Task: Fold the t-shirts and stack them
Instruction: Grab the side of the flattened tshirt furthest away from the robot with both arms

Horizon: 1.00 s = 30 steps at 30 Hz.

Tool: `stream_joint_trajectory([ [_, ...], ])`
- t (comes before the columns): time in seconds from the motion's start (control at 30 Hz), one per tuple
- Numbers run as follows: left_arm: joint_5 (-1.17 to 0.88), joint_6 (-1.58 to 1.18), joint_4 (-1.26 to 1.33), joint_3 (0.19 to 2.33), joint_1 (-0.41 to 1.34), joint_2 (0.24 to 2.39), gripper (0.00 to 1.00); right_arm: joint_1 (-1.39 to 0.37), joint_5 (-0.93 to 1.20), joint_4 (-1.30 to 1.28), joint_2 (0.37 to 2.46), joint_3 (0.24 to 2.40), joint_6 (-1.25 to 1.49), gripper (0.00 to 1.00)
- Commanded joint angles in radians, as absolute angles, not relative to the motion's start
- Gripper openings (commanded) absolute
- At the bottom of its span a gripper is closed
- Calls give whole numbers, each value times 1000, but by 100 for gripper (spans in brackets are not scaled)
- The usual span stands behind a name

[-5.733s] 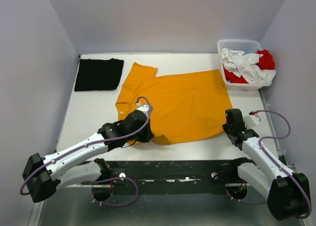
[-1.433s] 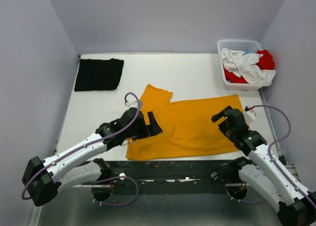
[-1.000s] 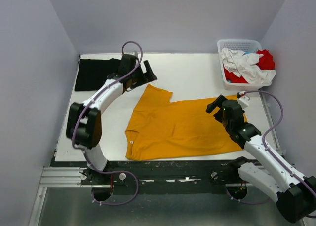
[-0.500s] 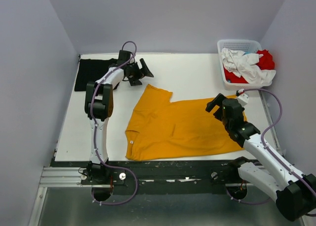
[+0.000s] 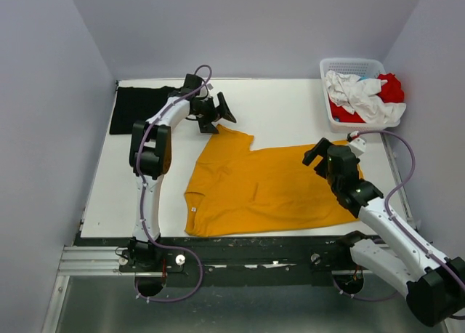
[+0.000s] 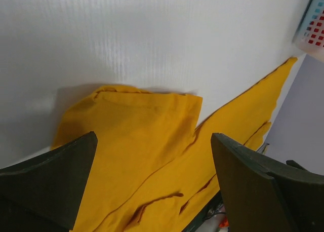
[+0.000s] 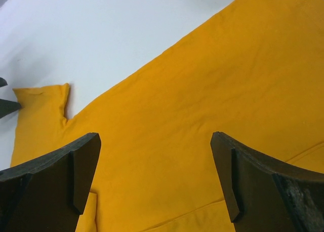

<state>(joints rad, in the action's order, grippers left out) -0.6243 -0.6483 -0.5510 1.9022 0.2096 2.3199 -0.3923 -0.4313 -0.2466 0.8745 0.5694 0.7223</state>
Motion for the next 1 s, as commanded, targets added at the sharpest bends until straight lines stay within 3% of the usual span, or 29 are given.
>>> stream_joint_trajectory([
  [0.0,-590,-607,-714,1942,245,2322,99,-388,-457,-270,837,578,705,100],
  [0.33,-453,-634,-773,2014,271,2312,98,-387,-452,-277,801,575,689,100],
  [0.53,-412,-605,-500,2004,230,2256,99,-388,-448,-253,826,553,682,100],
  [0.87,-635,-884,-357,2199,138,2515,99,-388,-440,-224,872,573,709,100],
  [0.97,-683,-906,-296,2109,139,2491,99,-388,-436,-221,874,578,719,100],
])
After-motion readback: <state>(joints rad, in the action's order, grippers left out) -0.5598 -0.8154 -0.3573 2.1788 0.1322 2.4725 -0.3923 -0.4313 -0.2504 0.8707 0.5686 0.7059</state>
